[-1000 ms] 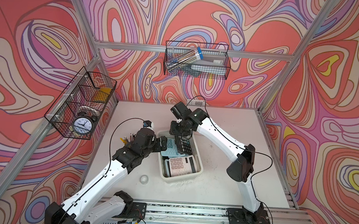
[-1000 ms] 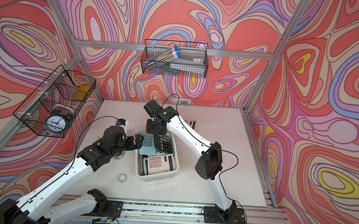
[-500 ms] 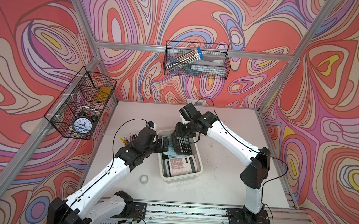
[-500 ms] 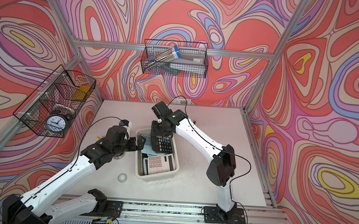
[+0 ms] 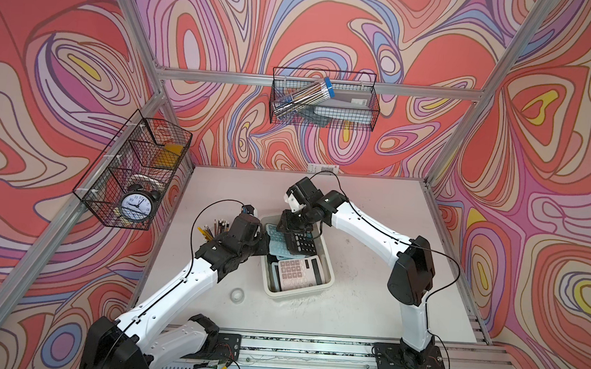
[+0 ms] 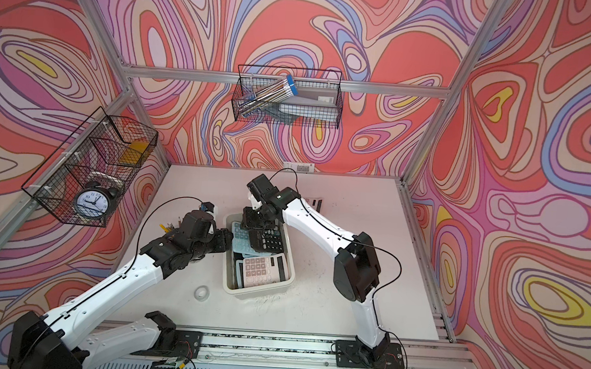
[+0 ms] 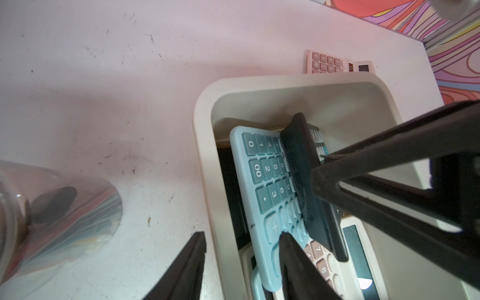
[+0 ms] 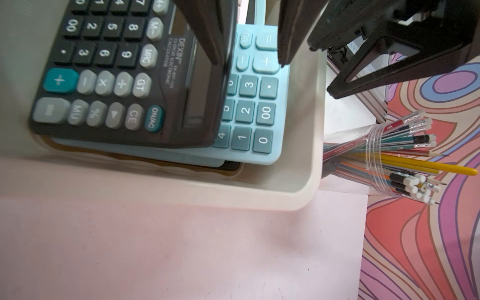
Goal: Put the calculator in the storage box
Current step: Place the calculator in the storage box.
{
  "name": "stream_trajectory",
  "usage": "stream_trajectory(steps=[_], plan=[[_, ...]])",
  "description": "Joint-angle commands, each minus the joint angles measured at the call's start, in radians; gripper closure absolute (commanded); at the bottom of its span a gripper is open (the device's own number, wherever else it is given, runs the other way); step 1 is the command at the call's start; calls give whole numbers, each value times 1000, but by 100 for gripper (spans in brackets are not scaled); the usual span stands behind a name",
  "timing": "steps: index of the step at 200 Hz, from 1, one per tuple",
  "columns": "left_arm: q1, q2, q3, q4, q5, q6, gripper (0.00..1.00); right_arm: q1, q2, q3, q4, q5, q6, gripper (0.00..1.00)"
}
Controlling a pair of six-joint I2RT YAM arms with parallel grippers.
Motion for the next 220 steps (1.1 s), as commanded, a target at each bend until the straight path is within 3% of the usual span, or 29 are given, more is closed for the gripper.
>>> stream_trajectory(steps=[1, 62, 100, 153, 179, 220], plan=[[8, 3, -21, 24, -16, -11, 56, 8, 19, 25, 22, -50, -6, 66], [9, -33, -52, 48, -18, -17, 59, 33, 44, 32, 81, -153, 22, 68], [10, -47, -50, 38, -15, -15, 59, 33, -28, 31, 5, -5, -8, 69], [11, -45, -55, 40, -9, -16, 56, 20, -96, -39, -51, 134, -43, 60], [10, -39, -67, 48, -2, -21, 56, 14, -82, -85, -19, 119, -42, 61], [10, -37, -91, 64, -2, -24, 61, 14, -17, -81, 48, -39, -35, 62]])
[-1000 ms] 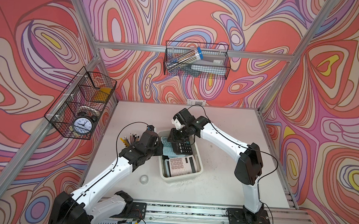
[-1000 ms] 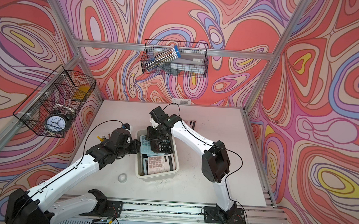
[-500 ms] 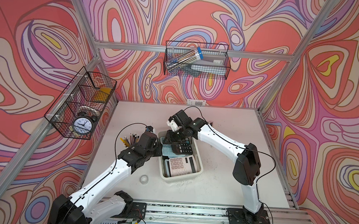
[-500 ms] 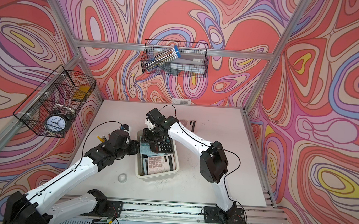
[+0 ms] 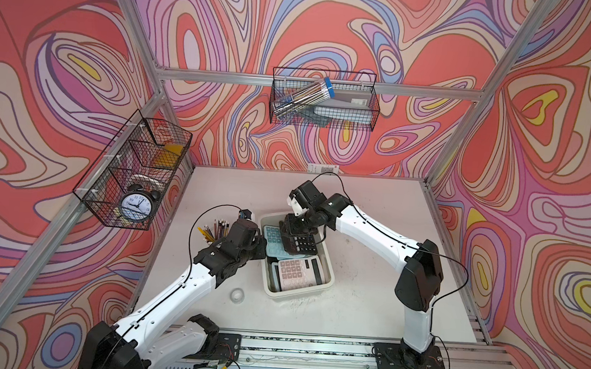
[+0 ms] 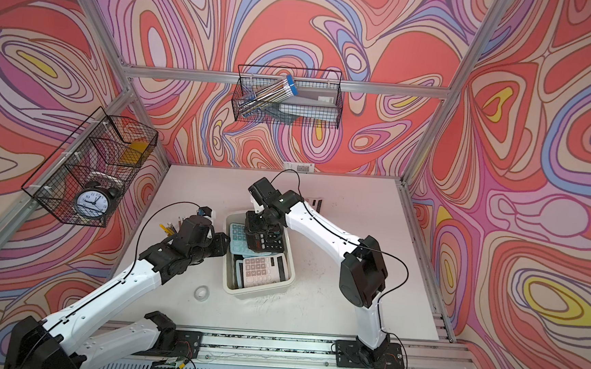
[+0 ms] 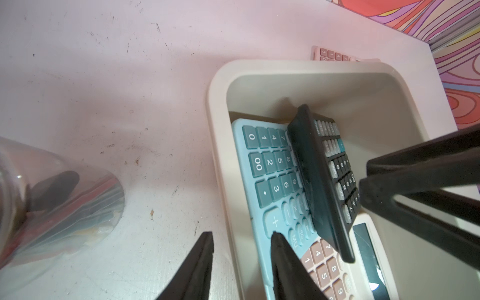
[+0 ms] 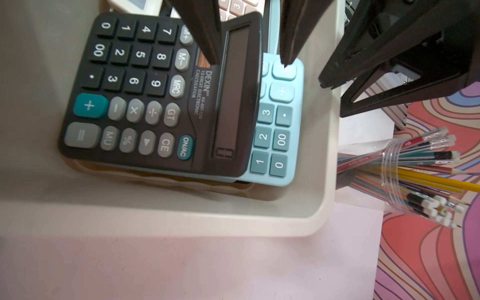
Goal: Put the calculator in the storage box
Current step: Place the calculator in the storage box, then adjust the calculator in the storage box.
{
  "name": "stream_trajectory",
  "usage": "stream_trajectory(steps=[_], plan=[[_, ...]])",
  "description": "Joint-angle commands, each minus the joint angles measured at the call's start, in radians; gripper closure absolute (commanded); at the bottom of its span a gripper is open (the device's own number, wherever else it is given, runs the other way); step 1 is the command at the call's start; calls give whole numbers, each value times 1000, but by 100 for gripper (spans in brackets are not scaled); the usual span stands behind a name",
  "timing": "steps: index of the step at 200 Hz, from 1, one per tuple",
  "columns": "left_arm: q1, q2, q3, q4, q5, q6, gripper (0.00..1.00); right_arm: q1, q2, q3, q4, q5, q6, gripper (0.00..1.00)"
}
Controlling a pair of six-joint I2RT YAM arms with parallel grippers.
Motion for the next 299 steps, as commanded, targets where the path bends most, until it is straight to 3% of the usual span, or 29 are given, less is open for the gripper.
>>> stream_trajectory(steps=[1, 52, 86, 119, 181, 206, 244, 299], plan=[[5, 4, -19, 29, 1, -8, 61, 0, 50, 0, 55, -101, -6, 62], [5, 6, -35, 44, 7, -12, 80, 8, 57, -22, 174, -261, 51, 69], [5, -2, -42, 54, 10, -14, 82, 18, 66, -33, 243, -329, 92, 70], [5, -26, -50, 61, 19, -21, 82, 19, 51, -23, 220, -289, 84, 72], [5, -85, 24, -60, 4, 9, 71, 8, -96, -12, 25, 0, -3, 70], [-1, -65, 91, -93, 57, 22, 67, -22, -168, -75, 8, 81, -11, 65], [-37, 19, 200, -121, 119, 47, 51, -110, -302, -231, 64, 88, 4, 63], [-58, 244, 312, -122, 234, 67, 54, -188, -397, -395, 137, 44, 10, 63]])
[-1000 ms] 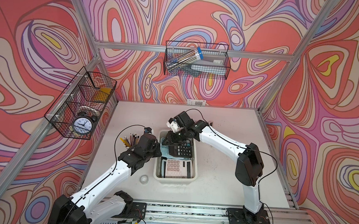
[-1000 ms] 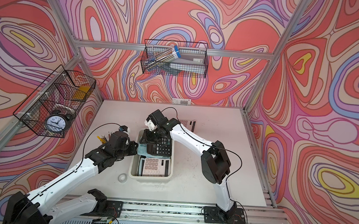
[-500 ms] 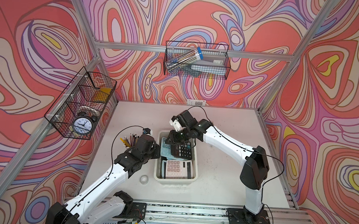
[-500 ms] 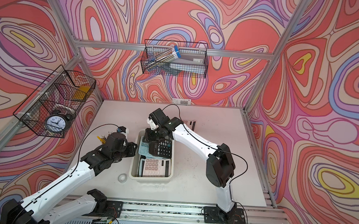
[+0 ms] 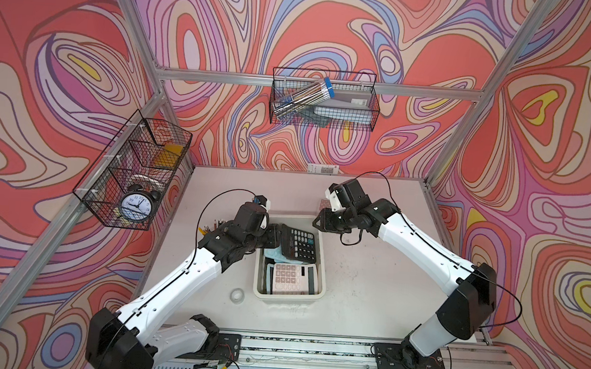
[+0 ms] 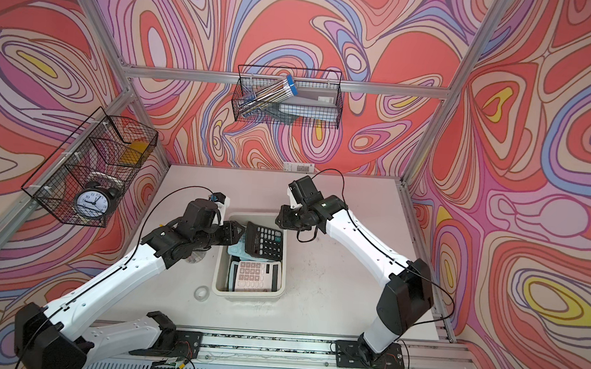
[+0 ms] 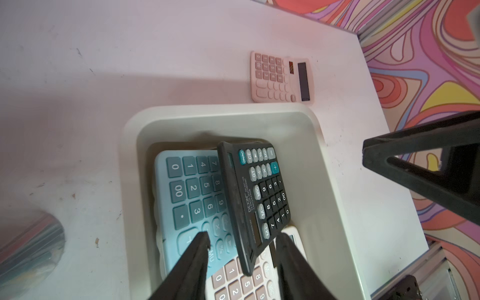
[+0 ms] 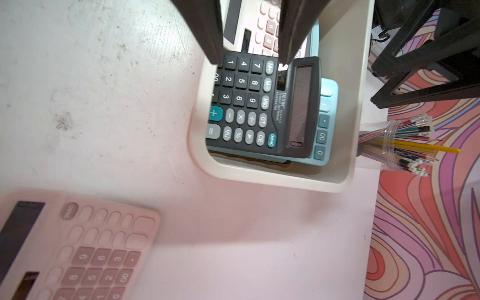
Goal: Put the calculator in the storage box
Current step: Adjust the calculator in the storage box.
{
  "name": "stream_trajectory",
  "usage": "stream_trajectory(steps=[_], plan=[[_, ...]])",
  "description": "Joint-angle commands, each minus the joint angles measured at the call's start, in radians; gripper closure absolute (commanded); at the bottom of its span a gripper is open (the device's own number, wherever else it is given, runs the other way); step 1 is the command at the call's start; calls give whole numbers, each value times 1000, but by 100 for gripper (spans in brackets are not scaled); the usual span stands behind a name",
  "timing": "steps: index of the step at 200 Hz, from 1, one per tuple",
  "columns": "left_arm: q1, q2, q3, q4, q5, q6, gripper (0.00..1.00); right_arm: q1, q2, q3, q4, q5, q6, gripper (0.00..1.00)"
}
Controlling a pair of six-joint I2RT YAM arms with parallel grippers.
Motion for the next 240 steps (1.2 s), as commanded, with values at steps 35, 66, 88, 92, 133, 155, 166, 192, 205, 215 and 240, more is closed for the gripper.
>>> stream_trajectory(steps=[35, 66, 88, 92, 133, 155, 166, 192, 205, 215, 240], plan=[[-7, 219, 91, -51, 61, 24, 57, -27, -61, -99, 76, -37, -5, 63], [-8, 279, 100, -56, 50, 21, 67, -40, -78, -131, 99, -63, -8, 63], [-7, 284, 98, -60, 48, 16, 79, -43, -83, -139, 105, -74, -12, 63], [-8, 281, 97, -61, 44, 16, 82, -43, -84, -141, 106, -76, -13, 63], [-7, 223, 107, -91, 34, 20, 98, -49, -98, -143, 107, -82, -15, 63], [-8, 184, 111, -120, 6, 24, 100, -54, -108, -143, 103, -80, -16, 63], [-6, 169, 119, -140, -6, 27, 100, -54, -113, -142, 101, -80, -18, 64], [-5, 139, 127, -169, -13, 31, 100, -60, -118, -146, 97, -80, -21, 64], [-4, 129, 133, -189, -21, 35, 100, -61, -121, -146, 96, -82, -21, 64], [-2, 123, 136, -202, -29, 38, 100, -61, -123, -146, 95, -82, -21, 63], [6, 116, 133, -217, -36, 35, 100, -63, -126, -148, 98, -84, -22, 64]])
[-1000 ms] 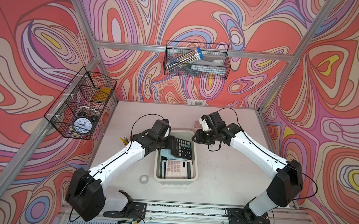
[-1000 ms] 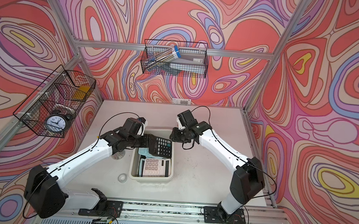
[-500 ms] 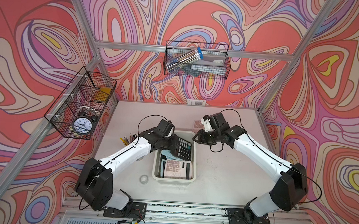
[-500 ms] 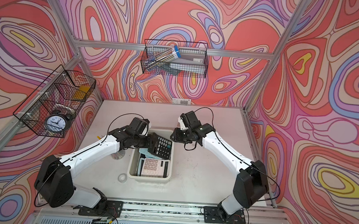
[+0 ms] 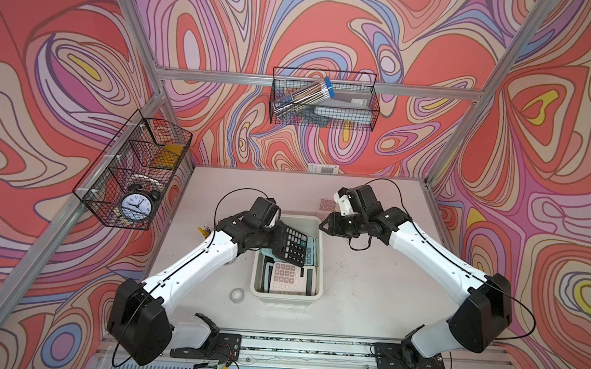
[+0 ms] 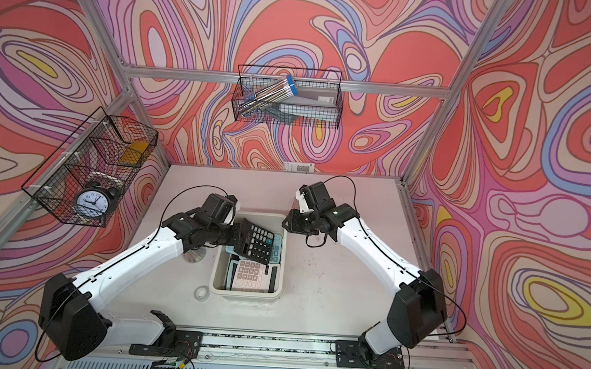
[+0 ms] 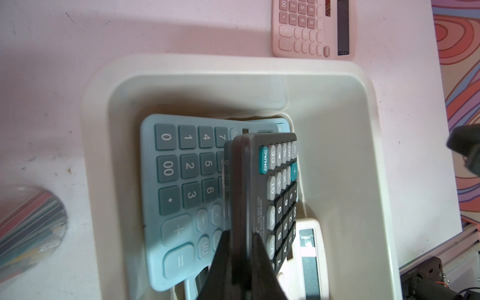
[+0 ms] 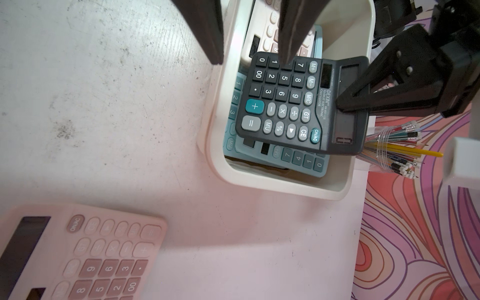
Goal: Put the calculator in the storage box
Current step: Adjust the calculator in the storage box, then pick up the calculator from the center of the board.
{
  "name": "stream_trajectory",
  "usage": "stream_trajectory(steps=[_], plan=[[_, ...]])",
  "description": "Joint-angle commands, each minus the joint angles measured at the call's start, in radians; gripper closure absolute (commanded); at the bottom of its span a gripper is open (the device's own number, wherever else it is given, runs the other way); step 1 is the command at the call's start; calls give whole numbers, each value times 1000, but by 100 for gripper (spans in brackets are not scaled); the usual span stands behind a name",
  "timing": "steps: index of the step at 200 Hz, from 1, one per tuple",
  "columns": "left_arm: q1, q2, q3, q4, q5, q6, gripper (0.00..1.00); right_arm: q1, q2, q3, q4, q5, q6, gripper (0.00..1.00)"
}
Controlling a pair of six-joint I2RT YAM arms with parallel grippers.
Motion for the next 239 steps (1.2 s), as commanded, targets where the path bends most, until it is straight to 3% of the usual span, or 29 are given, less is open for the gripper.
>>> stream_trajectory(steps=[1, 23, 41, 59, 155, 184, 197, 222, 239], plan=[[11, -24, 26, -46, -26, 16, 100, -5, -29, -13, 4, -6, -14, 64], [16, -16, 18, -42, -47, 8, 100, -7, -30, -22, 13, -14, -13, 64], [16, -2, 24, -62, -92, 3, 68, -7, -32, -28, 15, -16, -12, 63], [15, 4, 29, -73, -125, 2, 52, -7, -36, -32, 16, -16, -10, 63], [-4, -52, 8, -65, -186, 6, 46, -28, -22, -42, 38, -31, -16, 63], [-4, -114, -27, -31, -213, 12, 34, -88, -5, -40, 75, -48, -13, 57], [-5, -129, -40, -24, -249, 15, 21, -118, 7, -40, 94, -58, -8, 51], [-4, -152, -62, -12, -287, 10, 3, -189, 48, -31, 132, -71, -7, 49], [-4, -167, -76, -10, -316, 2, 1, -239, 75, -32, 164, -75, -2, 44]])
